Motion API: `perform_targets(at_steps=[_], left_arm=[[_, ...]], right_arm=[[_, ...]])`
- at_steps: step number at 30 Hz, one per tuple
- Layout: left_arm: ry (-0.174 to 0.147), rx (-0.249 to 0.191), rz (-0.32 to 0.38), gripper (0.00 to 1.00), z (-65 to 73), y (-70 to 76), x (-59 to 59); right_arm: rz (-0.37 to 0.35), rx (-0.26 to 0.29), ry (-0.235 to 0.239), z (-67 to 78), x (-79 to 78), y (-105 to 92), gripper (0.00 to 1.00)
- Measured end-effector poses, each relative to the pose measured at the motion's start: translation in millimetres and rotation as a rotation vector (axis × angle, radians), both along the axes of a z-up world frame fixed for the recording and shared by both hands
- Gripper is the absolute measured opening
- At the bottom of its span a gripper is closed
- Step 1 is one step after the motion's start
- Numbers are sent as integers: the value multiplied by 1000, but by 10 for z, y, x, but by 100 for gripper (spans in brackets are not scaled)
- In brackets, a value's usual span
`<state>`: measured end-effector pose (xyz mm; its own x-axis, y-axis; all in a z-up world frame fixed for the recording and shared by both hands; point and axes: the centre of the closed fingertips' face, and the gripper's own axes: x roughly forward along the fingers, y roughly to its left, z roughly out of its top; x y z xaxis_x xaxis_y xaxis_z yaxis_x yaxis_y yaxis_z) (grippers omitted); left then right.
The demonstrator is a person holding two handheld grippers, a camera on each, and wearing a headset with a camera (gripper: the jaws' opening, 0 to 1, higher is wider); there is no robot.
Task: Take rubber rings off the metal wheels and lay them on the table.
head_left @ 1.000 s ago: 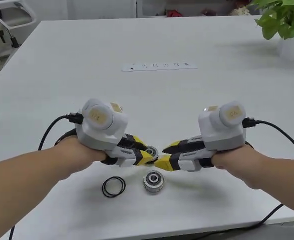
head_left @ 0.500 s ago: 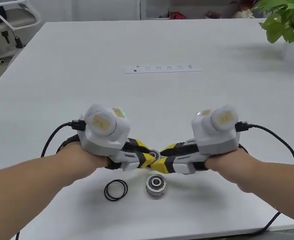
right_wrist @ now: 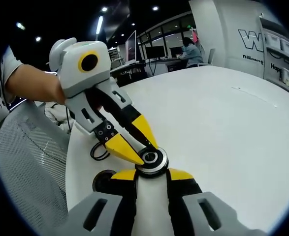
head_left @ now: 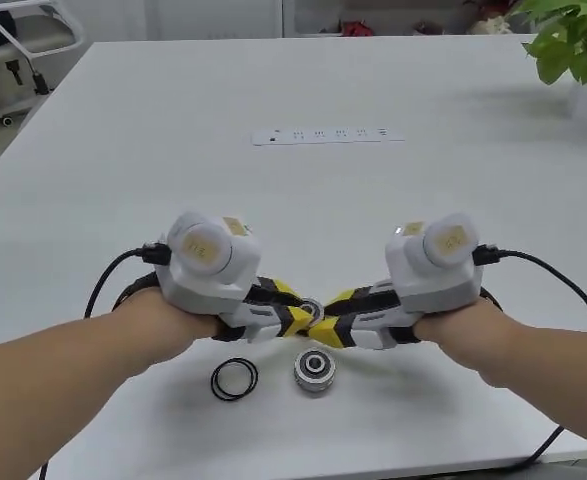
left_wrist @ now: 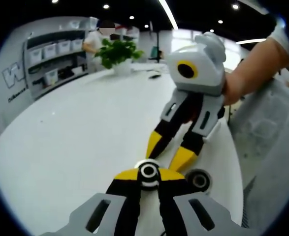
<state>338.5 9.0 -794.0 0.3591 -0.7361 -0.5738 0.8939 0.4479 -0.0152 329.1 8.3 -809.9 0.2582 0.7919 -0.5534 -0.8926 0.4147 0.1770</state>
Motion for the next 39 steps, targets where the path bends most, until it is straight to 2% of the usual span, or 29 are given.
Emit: perform_targets(at_steps=[12, 15, 17, 24, 26, 35, 37, 39], left_arm=[[4, -7, 15, 13, -4, 9, -16], [3, -7, 17, 13, -6, 16, -12], [3, -8, 20, 13, -7, 24, -12], [-4, -7, 25, 13, -8, 33, -21], [-6, -5, 25, 13, -8, 36, -22], [-9, 3, 32, 12, -3, 48, -25], [-8, 4, 32, 12, -7, 48, -27], [-7, 6, 32, 12, -9, 48, -31]], right_arm=[[0, 5, 16, -11, -14, -27, 14], [0, 9, 21, -9, -22, -42, 11], [6, 13, 28, 2, -34, -49, 5], [-22, 25, 49, 9, -10, -68, 0], [-44, 47, 75, 23, 6, -84, 0], [-108, 97, 132, 52, 49, -110, 0], [-138, 144, 156, 104, 74, -102, 0], [-145, 156, 166, 128, 67, -91, 0]])
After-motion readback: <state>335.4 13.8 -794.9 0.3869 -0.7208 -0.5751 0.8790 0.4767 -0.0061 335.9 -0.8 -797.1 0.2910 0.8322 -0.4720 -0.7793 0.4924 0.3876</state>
